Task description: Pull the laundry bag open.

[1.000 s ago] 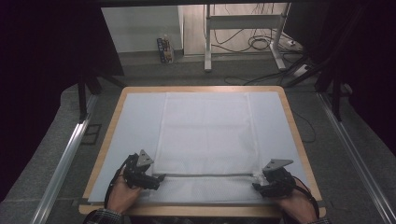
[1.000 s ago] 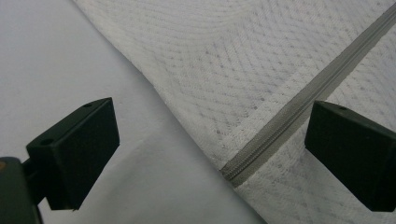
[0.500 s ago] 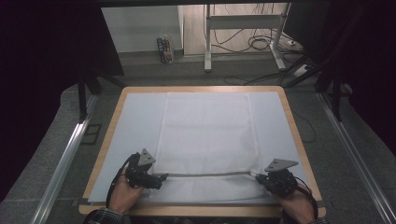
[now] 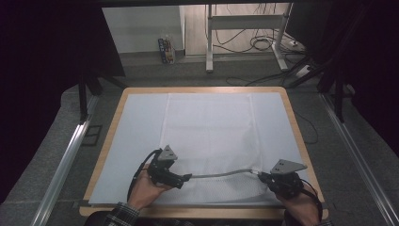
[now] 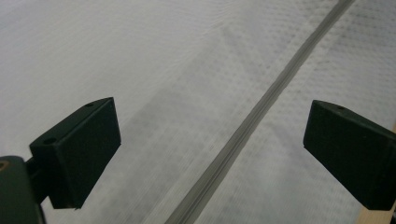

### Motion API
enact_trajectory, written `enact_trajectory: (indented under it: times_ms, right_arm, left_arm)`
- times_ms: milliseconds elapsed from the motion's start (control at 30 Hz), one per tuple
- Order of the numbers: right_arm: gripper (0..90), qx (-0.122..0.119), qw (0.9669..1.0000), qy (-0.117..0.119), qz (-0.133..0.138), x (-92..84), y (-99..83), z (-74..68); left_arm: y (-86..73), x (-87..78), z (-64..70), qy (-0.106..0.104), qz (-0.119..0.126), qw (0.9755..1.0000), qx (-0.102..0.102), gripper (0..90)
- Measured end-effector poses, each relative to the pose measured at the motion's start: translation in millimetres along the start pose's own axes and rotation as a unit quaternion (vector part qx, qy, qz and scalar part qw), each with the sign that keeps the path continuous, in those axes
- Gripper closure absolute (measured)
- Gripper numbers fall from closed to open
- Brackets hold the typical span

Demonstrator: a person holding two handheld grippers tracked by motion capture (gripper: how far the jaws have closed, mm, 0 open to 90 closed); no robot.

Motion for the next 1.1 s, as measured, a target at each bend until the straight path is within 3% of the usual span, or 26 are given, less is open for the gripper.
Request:
enact_trajectory:
  times_ms: [167, 267, 500, 867, 1033, 1067, 1100]
  right_arm:
    - [84.6, -0.006, 1.0000, -0.001, 0.002, -1.1, 1.0, -0.7]
    - [84.6, -0.007, 1.0000, 0.000, 0.005, -1.8, 1.5, -0.6]
    - [84.2, -0.009, 0.9999, 0.001, 0.010, -3.0, 2.2, -0.5]
    - [84.3, -0.009, 0.9999, 0.004, 0.013, -3.9, 2.4, -0.3]
    - [84.3, -0.010, 0.9998, 0.002, 0.016, -5.5, 3.1, -0.3]
    - [84.3, -0.010, 0.9998, 0.002, 0.017, -5.7, 3.1, -0.2]
    - [84.3, -0.009, 0.9998, 0.003, 0.018, -5.8, 3.1, -0.2]
  left_arm:
    - [23.2, 19.2, 19.5, -0.023, 0.008, 0.9993, 0.028, 4.7]
    - [39.9, 30.2, 30.9, -0.038, 0.021, 0.9985, 0.034, 4.9]
    - [70.4, 55.9, 54.2, -0.056, 0.029, 0.9959, 0.065, 5.5]
    - [109.8, 86.9, 83.1, -0.077, 0.049, 0.9921, 0.087, 5.8]
    - [120.9, 99.9, 95.0, -0.082, 0.044, 0.9897, 0.109, 5.9]
    - [123.1, 103.4, 100.3, -0.087, 0.055, 0.9903, 0.093, 5.9]
    - [123.5, 105.4, 101.7, -0.089, 0.052, 0.9897, 0.100, 5.9]
Point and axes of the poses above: each handheld gripper's, and its own axes: x roughly forward along the jaws, y roughly out of its top, z roughly to its right, the point moved 7 cm from there along x, roughly forward along the jaws, and after that the axes turned 7 degrees about y, right-handed, at the moved point
